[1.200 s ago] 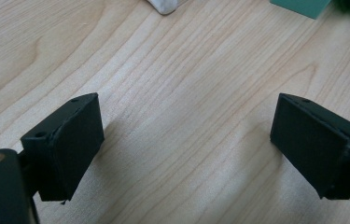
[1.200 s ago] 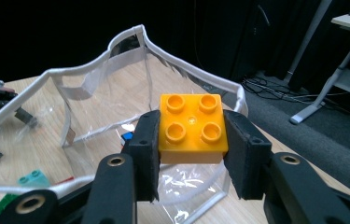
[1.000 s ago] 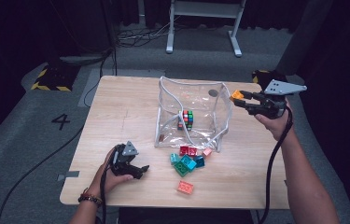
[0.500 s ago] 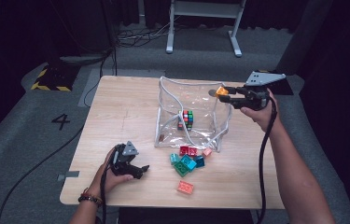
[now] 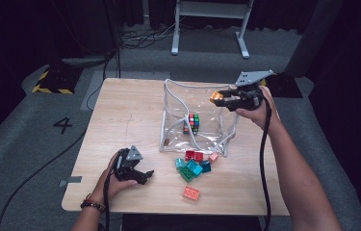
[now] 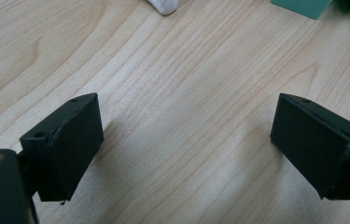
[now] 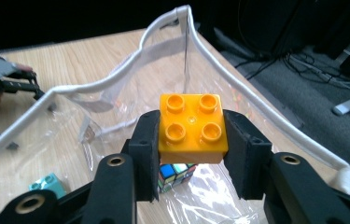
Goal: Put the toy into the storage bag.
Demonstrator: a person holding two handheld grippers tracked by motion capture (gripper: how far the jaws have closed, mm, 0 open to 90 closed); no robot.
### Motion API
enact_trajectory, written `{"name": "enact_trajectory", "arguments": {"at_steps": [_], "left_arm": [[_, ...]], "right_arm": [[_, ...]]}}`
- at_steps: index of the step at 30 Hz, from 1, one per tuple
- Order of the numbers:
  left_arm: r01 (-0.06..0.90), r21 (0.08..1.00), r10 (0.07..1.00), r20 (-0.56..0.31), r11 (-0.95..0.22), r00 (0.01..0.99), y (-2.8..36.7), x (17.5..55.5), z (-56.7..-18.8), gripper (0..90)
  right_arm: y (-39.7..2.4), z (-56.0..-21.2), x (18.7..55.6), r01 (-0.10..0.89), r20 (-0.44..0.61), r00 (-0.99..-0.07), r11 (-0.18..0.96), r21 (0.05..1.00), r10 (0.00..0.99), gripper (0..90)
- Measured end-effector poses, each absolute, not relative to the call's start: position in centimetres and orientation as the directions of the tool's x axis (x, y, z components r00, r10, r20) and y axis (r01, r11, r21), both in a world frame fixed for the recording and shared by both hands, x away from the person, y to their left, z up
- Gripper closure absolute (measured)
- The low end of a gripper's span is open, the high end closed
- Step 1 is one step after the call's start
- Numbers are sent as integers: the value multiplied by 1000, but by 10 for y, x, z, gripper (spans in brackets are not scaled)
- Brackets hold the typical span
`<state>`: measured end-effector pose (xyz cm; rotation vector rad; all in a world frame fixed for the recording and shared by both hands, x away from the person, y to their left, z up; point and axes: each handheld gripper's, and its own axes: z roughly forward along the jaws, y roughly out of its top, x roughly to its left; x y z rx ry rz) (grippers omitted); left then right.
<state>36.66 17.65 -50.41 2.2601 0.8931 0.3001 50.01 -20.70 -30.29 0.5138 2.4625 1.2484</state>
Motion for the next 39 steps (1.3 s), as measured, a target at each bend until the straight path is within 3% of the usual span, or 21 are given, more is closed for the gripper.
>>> {"name": "enact_trajectory", "arguments": {"at_steps": [11, 16, 25, 35, 39], "left_arm": [[517, 669, 674, -33, -534, 738, 176, 367, -504, 95], [517, 669, 674, -33, -534, 738, 176, 367, -504, 95], [517, 668, 674, -33, -534, 738, 177, 367, -504, 96], [517, 668, 674, -33, -534, 738, 177, 367, -504, 95], [518, 668, 674, -33, -534, 738, 176, 367, -504, 95]], "right_arm": [[-186, -308, 506, 172, -184, -901, 714, 679, 392, 592], [-184, -318, 508, 219, -157, -920, 804, 554, 358, 592], [-188, -323, 507, 239, -158, -932, 881, 409, 327, 591], [-188, -323, 504, 253, -171, -933, 916, 312, 316, 591], [-189, -322, 503, 247, -175, -934, 915, 318, 313, 589]]}}
